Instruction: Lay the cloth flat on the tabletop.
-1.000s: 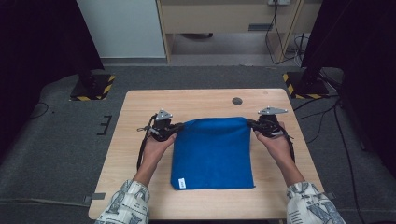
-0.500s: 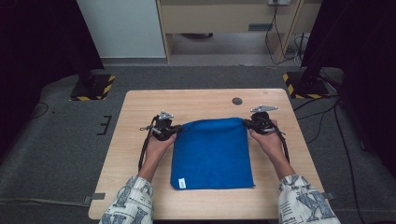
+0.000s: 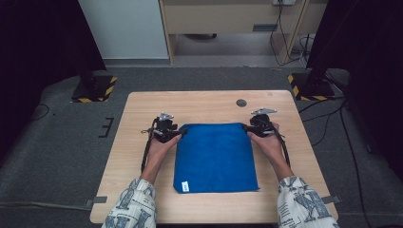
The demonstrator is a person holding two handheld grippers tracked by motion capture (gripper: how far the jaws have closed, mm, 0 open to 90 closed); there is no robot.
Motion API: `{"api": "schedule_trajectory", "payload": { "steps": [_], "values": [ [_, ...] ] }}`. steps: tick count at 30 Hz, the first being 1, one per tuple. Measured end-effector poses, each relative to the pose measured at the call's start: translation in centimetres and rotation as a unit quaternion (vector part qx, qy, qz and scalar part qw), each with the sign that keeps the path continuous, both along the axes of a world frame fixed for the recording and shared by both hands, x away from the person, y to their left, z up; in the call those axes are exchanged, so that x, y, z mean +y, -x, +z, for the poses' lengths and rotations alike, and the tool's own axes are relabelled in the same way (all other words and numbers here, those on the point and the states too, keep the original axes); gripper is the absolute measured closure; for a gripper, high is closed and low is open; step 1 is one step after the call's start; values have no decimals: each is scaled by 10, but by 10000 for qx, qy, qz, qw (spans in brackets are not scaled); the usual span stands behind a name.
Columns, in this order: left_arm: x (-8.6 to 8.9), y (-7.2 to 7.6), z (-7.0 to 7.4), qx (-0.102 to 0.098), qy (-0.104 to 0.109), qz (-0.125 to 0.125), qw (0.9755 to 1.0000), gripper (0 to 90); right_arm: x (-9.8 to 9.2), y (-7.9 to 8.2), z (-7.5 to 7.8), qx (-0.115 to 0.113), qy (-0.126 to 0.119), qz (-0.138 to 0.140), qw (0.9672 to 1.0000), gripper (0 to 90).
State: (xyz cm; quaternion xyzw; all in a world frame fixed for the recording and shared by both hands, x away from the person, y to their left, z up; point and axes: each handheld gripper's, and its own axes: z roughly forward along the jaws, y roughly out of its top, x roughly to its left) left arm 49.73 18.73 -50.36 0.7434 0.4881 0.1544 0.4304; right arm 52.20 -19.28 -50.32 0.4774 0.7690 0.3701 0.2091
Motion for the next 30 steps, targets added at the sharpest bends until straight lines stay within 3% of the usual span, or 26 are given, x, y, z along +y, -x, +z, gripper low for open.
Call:
{"api": "schedule_trajectory", "payload": {
  "steps": [8,11,19,22,26,27,30],
  "values": [
    [8,6,12,-192,52,-3,9998,327,2,5,8,-48,-49,54,10000,328],
    [11,8,15,-275,-108,-135,9995,300,4,7,11,48,-114,166,9998,274],
    [26,18,19,-252,139,-191,9994,165,15,19,20,-9,-292,543,9981,198],
    [29,20,18,-171,205,-263,9993,135,23,25,23,44,-465,778,9959,162],
    [33,25,15,-157,332,-266,9990,115,37,34,27,40,-511,1055,9931,140],
    [33,25,14,-164,332,-257,9990,114,41,35,27,14,-500,1119,9925,140],
    [35,26,15,-170,14,-125,9998,101,52,41,26,45,-634,1221,9905,141]
  ]
}}
